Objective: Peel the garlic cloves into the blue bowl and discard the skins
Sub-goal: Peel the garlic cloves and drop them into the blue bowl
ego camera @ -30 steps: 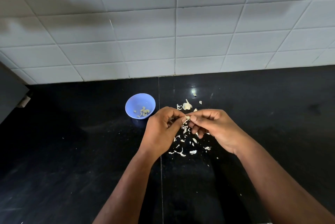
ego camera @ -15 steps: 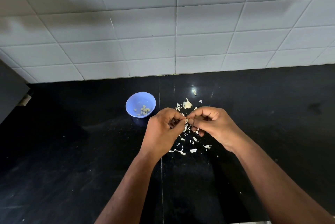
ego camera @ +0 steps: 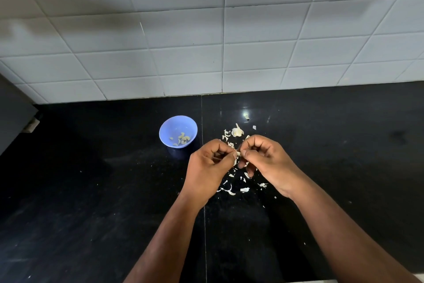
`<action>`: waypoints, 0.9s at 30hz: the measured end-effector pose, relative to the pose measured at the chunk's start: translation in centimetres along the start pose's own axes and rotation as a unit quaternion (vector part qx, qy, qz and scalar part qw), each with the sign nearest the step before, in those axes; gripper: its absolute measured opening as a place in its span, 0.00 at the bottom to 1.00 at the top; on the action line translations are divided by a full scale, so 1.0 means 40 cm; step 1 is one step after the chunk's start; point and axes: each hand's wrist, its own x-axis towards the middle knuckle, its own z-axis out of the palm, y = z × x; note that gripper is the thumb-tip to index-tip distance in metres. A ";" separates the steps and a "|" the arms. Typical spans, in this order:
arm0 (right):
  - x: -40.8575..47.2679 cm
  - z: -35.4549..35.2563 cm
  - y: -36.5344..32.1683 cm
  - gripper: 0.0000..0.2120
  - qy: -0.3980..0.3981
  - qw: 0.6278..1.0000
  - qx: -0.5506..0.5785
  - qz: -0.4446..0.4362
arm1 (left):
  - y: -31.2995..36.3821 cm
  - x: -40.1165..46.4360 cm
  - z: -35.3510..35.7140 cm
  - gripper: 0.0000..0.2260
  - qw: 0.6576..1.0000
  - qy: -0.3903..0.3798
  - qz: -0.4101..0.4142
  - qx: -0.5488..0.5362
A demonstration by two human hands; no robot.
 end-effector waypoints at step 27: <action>0.043 0.075 0.001 0.06 0.143 0.895 0.387 0.168 | -0.011 -0.002 0.079 0.09 0.969 0.161 -0.053 -0.181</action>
